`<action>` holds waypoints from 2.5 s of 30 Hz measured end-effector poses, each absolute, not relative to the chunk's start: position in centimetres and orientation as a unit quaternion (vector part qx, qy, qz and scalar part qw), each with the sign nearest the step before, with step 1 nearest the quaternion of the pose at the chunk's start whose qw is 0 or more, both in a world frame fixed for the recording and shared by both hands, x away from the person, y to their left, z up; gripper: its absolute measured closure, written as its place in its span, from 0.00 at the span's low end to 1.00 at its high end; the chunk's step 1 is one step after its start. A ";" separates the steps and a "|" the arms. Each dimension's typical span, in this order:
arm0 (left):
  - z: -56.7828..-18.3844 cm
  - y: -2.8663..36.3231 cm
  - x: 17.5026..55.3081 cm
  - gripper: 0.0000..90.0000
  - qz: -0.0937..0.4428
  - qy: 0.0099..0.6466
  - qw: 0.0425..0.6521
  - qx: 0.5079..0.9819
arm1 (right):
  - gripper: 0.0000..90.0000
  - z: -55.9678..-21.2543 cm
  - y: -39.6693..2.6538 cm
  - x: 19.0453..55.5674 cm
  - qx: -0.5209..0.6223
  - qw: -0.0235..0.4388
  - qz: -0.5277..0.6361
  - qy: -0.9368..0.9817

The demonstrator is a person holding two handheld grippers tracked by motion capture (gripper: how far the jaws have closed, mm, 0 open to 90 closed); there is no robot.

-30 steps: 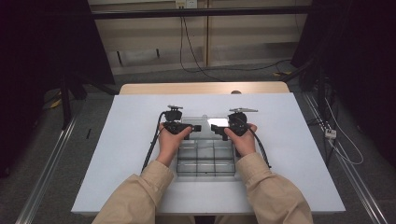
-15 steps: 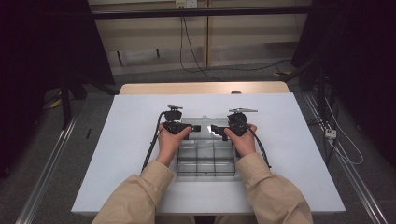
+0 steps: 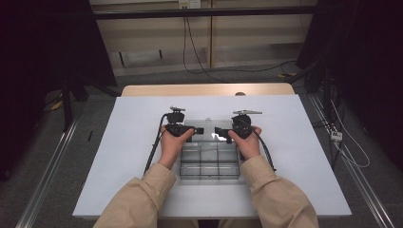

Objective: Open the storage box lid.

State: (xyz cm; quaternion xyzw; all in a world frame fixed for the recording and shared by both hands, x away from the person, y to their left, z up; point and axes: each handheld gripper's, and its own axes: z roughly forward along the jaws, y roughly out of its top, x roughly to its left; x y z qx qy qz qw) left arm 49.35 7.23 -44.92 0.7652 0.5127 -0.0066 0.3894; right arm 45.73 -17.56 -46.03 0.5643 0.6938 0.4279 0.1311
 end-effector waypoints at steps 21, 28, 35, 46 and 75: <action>-42.5 8.8 48.2 0.09 0.019 0.501 0.408 0.763 | 0.13 -43.2 -18.4 44.1 0.538 0.154 0.436 0.705; -40.8 9.7 46.8 0.09 0.029 0.479 0.424 0.768 | 0.13 -41.8 -18.4 42.7 0.512 0.171 0.439 0.718; -40.0 10.9 45.7 0.08 0.037 0.464 0.437 0.770 | 0.13 -41.3 -18.9 41.1 0.497 0.175 0.445 0.724; -39.3 13.2 43.8 0.08 0.052 0.446 0.443 0.776 | 0.12 -41.1 -19.9 39.1 0.483 0.186 0.447 0.730; -40.1 19.8 39.7 0.07 0.091 0.411 0.437 0.795 | 0.08 -41.8 -22.1 34.4 0.448 0.193 0.459 0.743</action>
